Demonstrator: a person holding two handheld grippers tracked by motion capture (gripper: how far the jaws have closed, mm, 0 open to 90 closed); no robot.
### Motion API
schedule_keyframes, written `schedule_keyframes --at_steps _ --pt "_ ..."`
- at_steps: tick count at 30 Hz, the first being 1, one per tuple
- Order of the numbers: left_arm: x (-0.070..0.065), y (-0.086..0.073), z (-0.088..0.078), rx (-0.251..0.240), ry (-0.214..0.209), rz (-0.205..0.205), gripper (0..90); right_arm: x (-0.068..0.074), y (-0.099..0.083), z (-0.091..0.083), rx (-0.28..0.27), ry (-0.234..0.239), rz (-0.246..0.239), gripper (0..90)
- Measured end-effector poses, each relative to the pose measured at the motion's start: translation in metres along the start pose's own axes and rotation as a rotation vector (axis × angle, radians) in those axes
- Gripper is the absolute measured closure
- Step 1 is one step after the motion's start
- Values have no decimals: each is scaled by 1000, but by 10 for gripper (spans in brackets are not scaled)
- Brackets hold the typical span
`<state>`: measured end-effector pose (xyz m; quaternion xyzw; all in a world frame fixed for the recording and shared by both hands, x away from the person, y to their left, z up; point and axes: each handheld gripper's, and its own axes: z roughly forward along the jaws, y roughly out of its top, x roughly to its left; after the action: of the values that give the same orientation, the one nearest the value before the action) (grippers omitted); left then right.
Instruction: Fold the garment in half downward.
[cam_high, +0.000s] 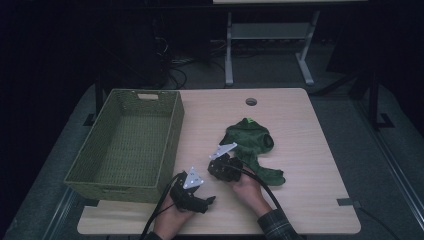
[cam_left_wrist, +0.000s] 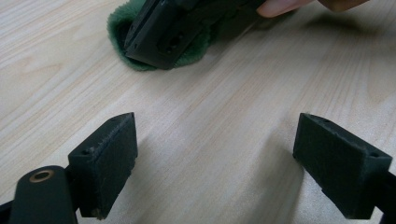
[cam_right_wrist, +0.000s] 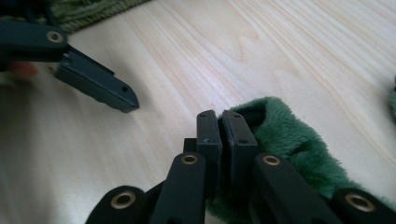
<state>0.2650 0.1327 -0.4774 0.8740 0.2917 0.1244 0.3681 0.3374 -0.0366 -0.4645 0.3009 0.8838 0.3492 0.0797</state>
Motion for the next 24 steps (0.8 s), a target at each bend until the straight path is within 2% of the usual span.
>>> schedule_keyframes --at_steps 3,7,13,16,24 --pt "0 0 0 -1 1 3 131 -2 0 -7 -42 57 17 861" --pt "0 0 0 0 1 6 131 -5 2 -24 -94 98 27 860" --pt "1 0 0 -4 1 5 133 -17 2 -54 -173 89 47 857" --pt "0 0 1 -9 0 -2 133 -22 0 -64 -193 81 38 857" --pt "0 0 1 -8 -2 -1 133 -34 -15 -91 -231 46 56 853"
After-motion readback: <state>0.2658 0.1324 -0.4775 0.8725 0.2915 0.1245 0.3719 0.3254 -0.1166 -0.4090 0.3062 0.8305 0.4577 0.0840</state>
